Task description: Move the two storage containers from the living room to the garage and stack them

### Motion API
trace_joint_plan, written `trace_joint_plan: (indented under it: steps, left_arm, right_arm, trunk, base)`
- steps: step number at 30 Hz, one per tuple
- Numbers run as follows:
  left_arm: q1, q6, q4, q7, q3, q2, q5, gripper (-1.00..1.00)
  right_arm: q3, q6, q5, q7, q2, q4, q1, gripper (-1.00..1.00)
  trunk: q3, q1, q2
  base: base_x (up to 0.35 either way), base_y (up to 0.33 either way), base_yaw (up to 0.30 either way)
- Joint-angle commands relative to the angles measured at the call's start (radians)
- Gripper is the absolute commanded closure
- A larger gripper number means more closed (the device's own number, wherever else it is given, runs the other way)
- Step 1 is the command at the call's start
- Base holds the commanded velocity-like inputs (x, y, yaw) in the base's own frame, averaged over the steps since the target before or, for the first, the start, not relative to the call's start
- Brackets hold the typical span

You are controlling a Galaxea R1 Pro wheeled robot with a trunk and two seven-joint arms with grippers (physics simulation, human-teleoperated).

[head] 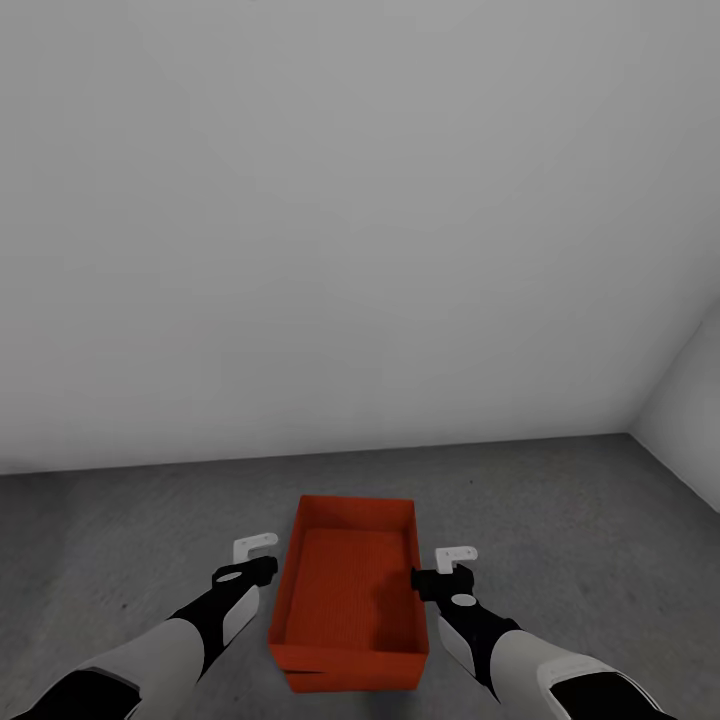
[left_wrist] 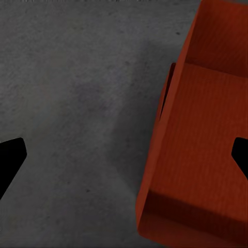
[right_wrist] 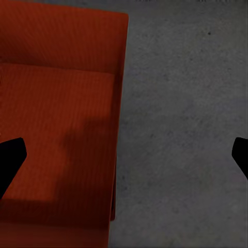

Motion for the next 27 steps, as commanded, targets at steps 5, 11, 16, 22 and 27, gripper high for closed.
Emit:
trace_joint_plan:
  steps: [5, 11, 16, 22, 27]
  left_arm:
    - [-0.001, 0.0, 0.0, 0.005, -0.009, 0.0, 0.009, -1.0]
    - [-0.001, 0.0, 0.0, 0.005, -0.009, 0.0, 0.009, -1.0]
    - [-0.001, 0.0, 0.0, 0.005, -0.009, 0.0, 0.009, -1.0]
    - [-0.001, 0.0, 0.0, 0.005, -0.009, 0.0, 0.009, -1.0]
    - [-0.001, 0.0, 0.0, 0.005, -0.009, 0.0, 0.009, -1.0]
  right_arm:
    - [0.007, -0.002, -0.002, -0.005, 0.0, 0.001, -0.001, -1.0]
    - [0.007, -0.002, -0.002, -0.005, -0.001, 0.001, -0.001, -1.0]
    - [0.006, -0.002, -0.002, -0.005, -0.001, 0.001, -0.001, -1.0]
    - [0.006, -0.001, -0.002, -0.005, -0.002, 0.001, -0.001, -1.0]
    - [0.006, -0.001, -0.002, -0.005, -0.002, 0.001, -0.001, -1.0]
  trunk:
    - [0.015, -0.019, 0.035]
    - [0.034, -0.042, 0.077]
    - [0.049, -0.061, 0.112]
    - [0.068, -0.084, 0.154]
    - [0.084, -0.104, 0.189]
  base:
    - [0.0, 0.0, 0.0]
    - [0.0, 0.0, 0.0]
    - [0.0, 0.0, 0.0]
    - [0.0, 0.0, 0.0]
    - [0.0, 0.0, 0.0]
